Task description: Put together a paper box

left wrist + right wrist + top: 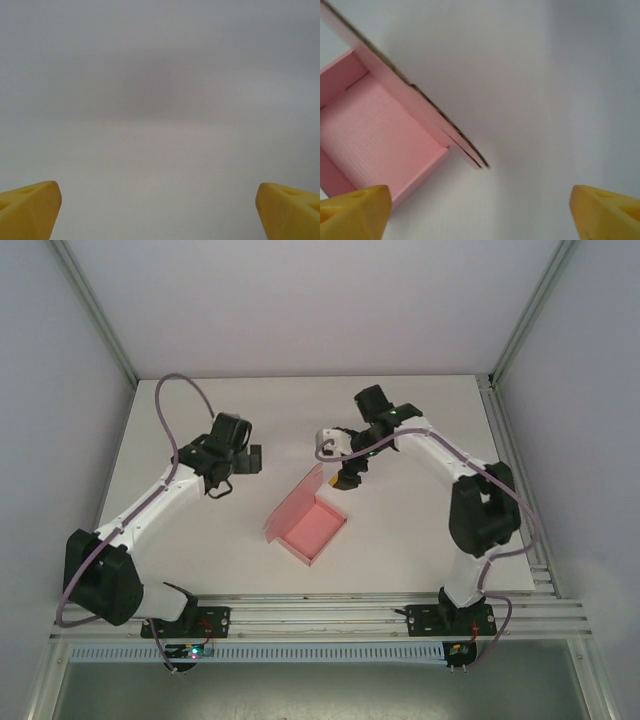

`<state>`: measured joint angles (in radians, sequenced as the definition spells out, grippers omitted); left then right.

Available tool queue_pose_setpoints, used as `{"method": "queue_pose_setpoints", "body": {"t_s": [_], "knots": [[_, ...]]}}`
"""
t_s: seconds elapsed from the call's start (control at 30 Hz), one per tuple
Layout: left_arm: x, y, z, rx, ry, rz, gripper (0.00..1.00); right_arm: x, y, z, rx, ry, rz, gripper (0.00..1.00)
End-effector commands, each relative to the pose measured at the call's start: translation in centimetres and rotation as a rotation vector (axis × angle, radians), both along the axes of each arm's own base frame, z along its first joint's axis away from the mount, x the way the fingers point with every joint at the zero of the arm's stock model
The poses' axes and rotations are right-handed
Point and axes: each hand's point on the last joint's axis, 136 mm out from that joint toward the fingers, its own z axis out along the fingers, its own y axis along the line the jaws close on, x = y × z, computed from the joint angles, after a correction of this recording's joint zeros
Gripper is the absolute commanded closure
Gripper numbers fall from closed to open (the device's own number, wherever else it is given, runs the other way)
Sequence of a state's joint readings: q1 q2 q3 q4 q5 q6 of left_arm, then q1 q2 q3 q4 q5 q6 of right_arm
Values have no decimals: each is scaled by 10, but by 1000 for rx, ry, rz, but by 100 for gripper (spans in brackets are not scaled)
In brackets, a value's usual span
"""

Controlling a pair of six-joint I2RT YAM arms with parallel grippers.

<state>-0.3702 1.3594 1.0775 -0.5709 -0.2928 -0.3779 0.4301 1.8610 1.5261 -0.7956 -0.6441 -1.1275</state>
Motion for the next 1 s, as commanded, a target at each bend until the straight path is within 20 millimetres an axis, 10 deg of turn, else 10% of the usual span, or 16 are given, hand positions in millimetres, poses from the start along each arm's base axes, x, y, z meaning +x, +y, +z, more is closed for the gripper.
{"method": "queue_pose_setpoints", "body": {"t_s": [0.0,0.7,0.97], "knots": [[-9,22,10,-52,-64,170,0,-23,3,-7,-44,59,144,14],[-19,4,6,-103,-59,26,0,-40,33,-16,-14,140,278,53],[-33,-3,16,-123,-94,-77,0,-39,18,-11,-59,114,246,91]]}}
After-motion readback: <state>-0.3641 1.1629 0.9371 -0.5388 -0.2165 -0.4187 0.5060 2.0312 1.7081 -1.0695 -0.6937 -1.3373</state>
